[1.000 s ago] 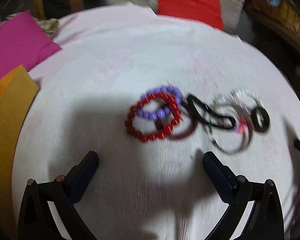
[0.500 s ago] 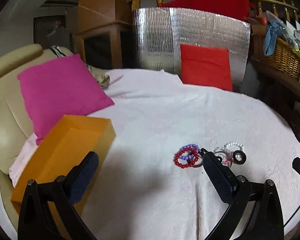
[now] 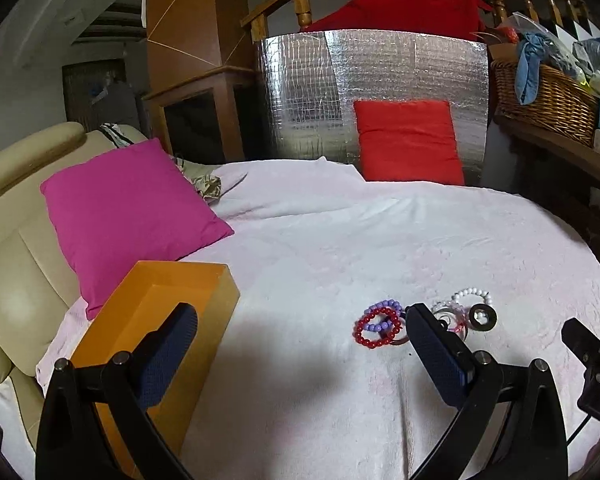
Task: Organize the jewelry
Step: 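Move both tools toward the jewelry pile on the white bedspread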
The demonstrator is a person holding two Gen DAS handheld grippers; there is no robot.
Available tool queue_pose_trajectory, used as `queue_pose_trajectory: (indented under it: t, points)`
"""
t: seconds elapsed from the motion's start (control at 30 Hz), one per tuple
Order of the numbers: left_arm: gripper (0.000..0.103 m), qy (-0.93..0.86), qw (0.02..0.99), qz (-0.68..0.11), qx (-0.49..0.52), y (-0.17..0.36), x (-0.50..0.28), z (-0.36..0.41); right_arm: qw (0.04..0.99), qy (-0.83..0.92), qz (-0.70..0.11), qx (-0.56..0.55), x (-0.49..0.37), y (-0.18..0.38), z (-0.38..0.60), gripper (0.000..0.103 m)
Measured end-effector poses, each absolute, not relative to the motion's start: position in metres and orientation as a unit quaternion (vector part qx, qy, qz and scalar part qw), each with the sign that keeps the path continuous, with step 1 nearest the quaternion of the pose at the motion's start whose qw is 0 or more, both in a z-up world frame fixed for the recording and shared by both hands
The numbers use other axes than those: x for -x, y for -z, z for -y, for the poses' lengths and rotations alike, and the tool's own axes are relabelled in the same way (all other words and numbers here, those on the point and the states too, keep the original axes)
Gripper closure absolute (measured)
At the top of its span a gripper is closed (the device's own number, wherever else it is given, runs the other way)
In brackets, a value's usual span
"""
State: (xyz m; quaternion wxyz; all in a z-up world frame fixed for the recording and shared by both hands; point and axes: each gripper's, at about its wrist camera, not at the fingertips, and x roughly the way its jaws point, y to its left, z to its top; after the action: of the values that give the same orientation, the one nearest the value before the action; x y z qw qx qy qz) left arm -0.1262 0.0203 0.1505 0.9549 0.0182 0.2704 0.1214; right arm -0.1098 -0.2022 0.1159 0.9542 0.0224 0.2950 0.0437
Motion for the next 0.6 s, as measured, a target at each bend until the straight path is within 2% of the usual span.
queue_pose_trajectory:
  t: [0.6]
  points:
    - [0.000,-0.126,0.953,-0.275,-0.026,-0.1466,0.1242,-0.0138,0.957,-0.051,-0.285,-0.029,0.1152,-0.1162,0.2051,0.000]
